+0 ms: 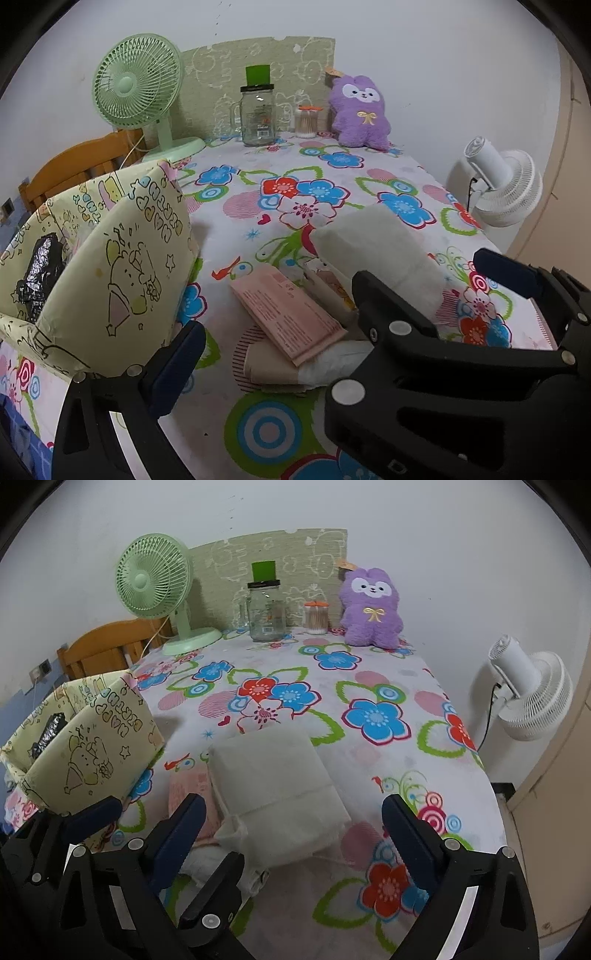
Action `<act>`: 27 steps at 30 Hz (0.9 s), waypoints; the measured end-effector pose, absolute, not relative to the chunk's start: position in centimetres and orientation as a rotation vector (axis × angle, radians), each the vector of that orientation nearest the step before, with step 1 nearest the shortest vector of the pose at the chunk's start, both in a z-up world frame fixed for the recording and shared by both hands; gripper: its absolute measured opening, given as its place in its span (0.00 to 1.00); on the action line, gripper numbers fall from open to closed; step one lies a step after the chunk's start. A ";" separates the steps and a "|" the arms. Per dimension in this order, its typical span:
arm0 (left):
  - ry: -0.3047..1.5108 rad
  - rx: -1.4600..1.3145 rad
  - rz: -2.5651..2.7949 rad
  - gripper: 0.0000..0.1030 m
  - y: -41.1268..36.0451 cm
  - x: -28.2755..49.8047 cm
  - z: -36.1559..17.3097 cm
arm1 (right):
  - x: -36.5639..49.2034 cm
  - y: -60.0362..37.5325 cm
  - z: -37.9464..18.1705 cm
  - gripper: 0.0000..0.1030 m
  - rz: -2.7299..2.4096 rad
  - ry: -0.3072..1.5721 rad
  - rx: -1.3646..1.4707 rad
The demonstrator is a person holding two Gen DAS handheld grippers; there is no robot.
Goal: Organize soft objects
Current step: 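Grasp the white cloth with the right tool while the left tool grasps the pink packet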
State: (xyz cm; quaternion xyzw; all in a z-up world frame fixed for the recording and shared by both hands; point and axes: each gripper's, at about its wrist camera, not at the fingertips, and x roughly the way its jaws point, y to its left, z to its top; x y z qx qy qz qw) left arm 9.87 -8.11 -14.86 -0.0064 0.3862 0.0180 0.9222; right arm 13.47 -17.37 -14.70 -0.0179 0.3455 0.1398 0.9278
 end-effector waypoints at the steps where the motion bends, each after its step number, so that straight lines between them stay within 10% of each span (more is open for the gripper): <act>1: 0.799 -0.017 0.039 0.98 -8.1 9.9 -15.0 | 13.7 -17.3 -14.7 0.95 0.290 0.705 -0.050; 7: 0.827 -0.002 0.044 0.96 -8.5 10.3 -15.6 | 14.8 -16.8 -15.5 0.85 0.336 0.738 -0.090; 18: 0.836 0.018 0.013 0.96 -9.1 10.7 -15.8 | 15.2 -17.1 -16.2 0.24 0.403 0.796 -0.084; 27: 0.841 0.014 0.032 0.96 -9.3 11.9 -15.5 | 15.2 -18.5 -15.4 0.18 0.351 0.780 -0.034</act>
